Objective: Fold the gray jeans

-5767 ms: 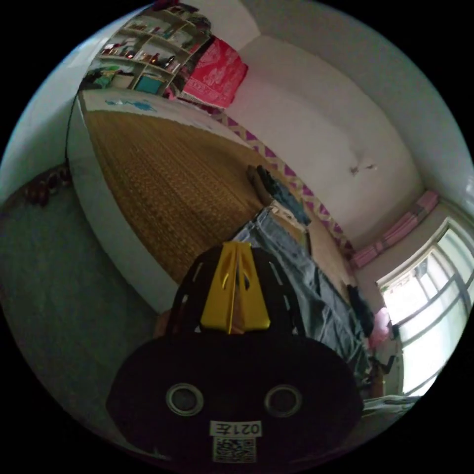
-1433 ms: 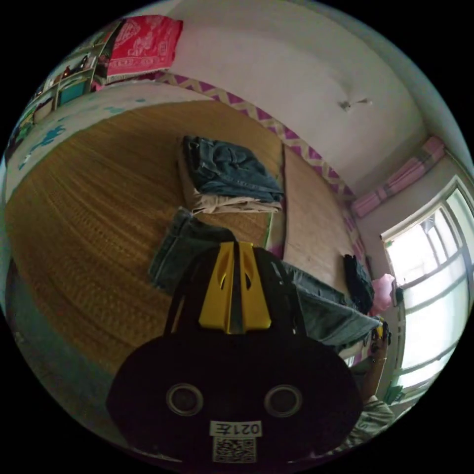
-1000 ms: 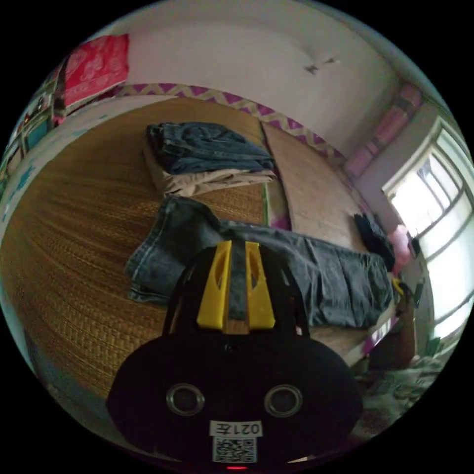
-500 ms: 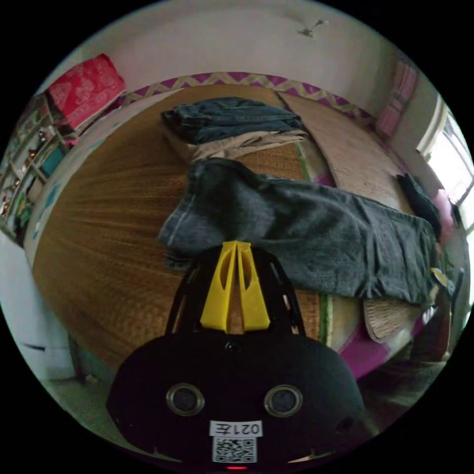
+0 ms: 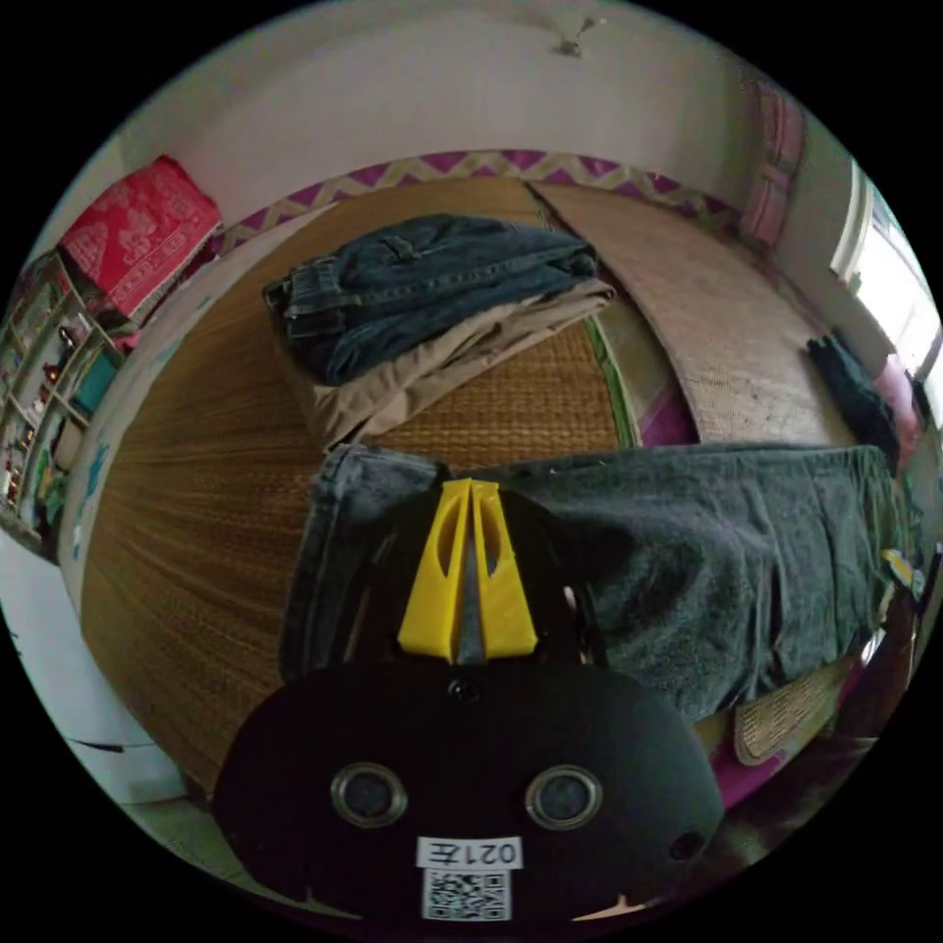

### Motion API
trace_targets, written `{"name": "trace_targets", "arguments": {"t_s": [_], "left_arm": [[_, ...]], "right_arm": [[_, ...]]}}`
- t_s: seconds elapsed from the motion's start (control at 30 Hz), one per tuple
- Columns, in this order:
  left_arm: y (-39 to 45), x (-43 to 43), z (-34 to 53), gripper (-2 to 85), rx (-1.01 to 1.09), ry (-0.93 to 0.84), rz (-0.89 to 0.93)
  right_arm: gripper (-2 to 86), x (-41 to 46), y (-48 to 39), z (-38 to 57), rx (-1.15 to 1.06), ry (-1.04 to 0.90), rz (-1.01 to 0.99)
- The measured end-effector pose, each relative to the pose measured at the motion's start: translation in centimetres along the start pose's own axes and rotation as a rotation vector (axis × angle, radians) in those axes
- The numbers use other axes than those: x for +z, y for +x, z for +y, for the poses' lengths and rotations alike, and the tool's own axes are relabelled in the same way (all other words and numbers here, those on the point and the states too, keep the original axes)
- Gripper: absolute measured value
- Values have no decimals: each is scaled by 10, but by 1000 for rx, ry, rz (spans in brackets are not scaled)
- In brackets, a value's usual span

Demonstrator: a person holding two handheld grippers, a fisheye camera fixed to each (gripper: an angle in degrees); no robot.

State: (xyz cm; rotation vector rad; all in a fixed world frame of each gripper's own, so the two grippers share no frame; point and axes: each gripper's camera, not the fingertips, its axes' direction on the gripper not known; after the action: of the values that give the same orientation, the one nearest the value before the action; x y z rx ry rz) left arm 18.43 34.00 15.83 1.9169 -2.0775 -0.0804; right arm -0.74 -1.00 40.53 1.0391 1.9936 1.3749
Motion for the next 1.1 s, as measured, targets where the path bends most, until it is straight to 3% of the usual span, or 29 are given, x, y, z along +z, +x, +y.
{"name": "trace_targets", "arguments": {"t_s": [0.1,0.17,0.23,0.3,0.43,0.7,0.83,0.97,1.1], "left_arm": [[-17,-14,12,-10,-66,20,22],[-26,-48,33,-10,-90,119,-147],[-33,-69,54,-10,-30,185,-46],[-39,-73,69,-10,-4,126,73],[-38,-44,95,-10,53,-59,-64],[-76,-73,128,-8,-111,-43,-157],[-117,-100,175,5,-397,104,149],[-152,-87,217,103,-685,113,470],[-158,-77,229,126,-780,118,550]], "right_arm": [[-6,3,-2,-1,5,0,-6],[-6,6,-1,-2,12,1,-22],[-6,7,0,-2,17,1,-32],[-6,9,0,-3,18,1,-34],[-6,12,-3,-3,11,2,-19],[-6,15,2,-2,14,2,-23],[-6,16,5,-1,14,3,-23],[-6,16,12,1,20,3,-35],[-6,16,18,4,24,4,-43]]}}
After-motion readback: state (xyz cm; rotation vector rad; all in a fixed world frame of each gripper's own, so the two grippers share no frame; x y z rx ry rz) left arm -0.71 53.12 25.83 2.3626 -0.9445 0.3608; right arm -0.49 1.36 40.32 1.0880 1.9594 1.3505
